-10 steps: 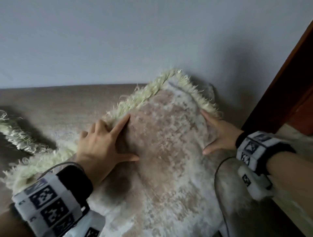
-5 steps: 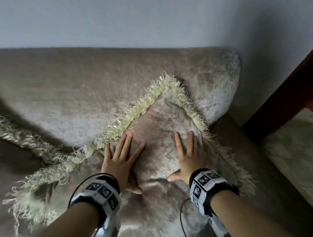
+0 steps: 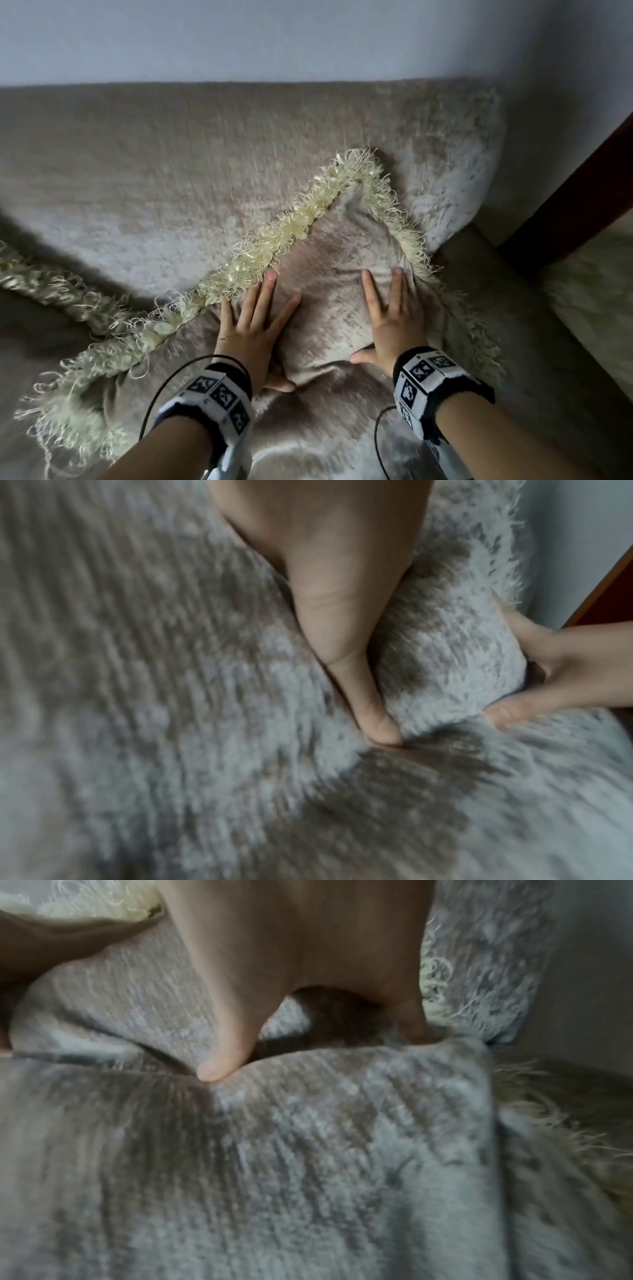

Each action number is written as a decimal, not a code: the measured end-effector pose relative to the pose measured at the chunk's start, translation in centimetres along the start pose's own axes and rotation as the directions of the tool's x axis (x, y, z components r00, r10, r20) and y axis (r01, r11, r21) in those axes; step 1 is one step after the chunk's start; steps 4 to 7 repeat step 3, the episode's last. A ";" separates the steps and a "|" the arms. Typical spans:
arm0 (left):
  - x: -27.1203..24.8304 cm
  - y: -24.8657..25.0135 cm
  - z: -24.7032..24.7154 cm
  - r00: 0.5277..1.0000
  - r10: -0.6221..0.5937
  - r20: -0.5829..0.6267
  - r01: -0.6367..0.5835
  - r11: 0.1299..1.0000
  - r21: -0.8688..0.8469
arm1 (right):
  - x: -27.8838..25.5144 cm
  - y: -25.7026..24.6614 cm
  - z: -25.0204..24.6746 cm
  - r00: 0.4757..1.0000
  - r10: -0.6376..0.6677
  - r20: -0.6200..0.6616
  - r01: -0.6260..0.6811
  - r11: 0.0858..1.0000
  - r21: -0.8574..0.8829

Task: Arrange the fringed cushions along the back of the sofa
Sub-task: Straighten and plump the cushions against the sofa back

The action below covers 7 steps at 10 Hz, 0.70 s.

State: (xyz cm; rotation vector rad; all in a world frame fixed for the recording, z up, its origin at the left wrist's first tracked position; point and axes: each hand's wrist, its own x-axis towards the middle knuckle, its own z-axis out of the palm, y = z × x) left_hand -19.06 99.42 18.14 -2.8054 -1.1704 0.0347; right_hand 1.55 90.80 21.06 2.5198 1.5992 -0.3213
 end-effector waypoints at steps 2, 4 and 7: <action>-3.1 -1.2 -8.1 0.991 0.076 0.112 -0.075 0.997 -0.013 | -4.8 1.7 -6.9 0.997 -0.070 0.017 0.067 0.990 0.128; -5.1 -2.2 -12.6 0.993 0.088 0.074 -0.082 0.994 -0.078 | -7.0 1.0 -12.1 0.990 -0.111 -0.083 0.122 0.983 0.141; -5.1 -2.2 -12.6 0.993 0.088 0.074 -0.082 0.994 -0.078 | -7.0 1.0 -12.1 0.990 -0.111 -0.083 0.122 0.983 0.141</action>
